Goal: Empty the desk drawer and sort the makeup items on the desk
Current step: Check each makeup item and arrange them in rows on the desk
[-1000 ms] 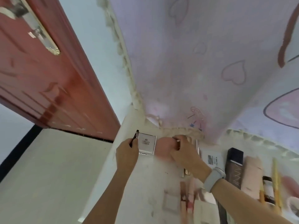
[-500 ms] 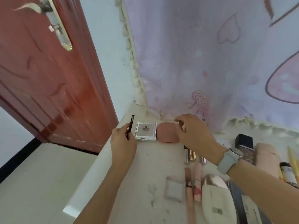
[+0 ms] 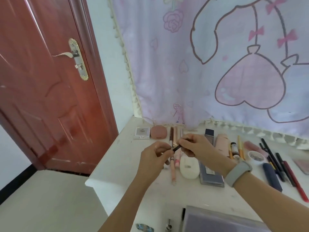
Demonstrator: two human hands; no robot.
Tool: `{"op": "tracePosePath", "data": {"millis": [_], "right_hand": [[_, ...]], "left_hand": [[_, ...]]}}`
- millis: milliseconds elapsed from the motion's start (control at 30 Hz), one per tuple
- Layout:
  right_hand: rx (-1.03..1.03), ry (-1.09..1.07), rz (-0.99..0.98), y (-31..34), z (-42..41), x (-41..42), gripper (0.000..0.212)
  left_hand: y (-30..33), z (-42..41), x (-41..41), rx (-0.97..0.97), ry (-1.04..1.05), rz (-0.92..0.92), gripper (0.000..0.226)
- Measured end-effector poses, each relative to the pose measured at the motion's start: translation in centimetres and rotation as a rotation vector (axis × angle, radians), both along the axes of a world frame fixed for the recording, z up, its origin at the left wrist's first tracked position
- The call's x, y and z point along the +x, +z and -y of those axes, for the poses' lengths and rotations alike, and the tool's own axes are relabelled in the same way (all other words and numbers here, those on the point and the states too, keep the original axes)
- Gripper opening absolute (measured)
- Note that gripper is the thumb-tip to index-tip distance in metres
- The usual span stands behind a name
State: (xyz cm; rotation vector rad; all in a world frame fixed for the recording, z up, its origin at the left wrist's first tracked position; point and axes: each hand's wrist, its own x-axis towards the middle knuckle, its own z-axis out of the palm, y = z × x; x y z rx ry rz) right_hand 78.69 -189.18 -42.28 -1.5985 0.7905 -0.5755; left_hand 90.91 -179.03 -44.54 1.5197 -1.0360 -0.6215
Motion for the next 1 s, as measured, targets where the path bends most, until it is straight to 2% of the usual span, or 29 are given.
{"op": "tracePosePath", "data": {"millis": [67,133,200,300,433,567,733,900,1000], "right_hand": [[-0.108,-0.096,-0.041,-0.2,0.1,-0.5,0.014],[-0.292,-0.301,-0.039,-0.4,1.1,-0.9,0.014],[-0.461,-0.467,-0.051,-0.8,2.4,-1.1,0.008],[-0.707,-0.462,-0.204,-2.7,4.6,-0.4,0.009],[-0.930,-0.333,-0.364,-5.1,6.7,1.2,0.011],[-1.010,-0.330,-0.395,-5.2,7.7,0.8,0.012],[-0.953,-0.395,-0.506,-6.0,8.6,-2.9,0.012],[-0.925,-0.392,-0.621,-6.7,8.0,-3.7,0.013],[-0.950,-0.381,-0.623,-6.6,7.3,-2.4,0.014]], "left_hand": [[-0.3,0.3,0.1,0.003,0.039,0.081,0.010],[-1.5,1.3,1.2,0.052,0.140,0.311,0.021],[-3.4,2.6,2.8,0.199,0.224,0.583,0.038],[-6.4,4.3,4.8,0.464,0.278,0.771,0.048],[-8.7,5.1,5.9,0.621,0.329,0.882,0.059],[-9.5,4.9,6.0,0.672,0.311,0.966,0.087],[-9.4,4.9,5.9,0.701,0.314,0.972,0.060],[-9.2,4.8,5.7,0.684,0.310,0.951,0.058],[-9.1,4.8,5.6,0.671,0.313,0.936,0.058]]}}
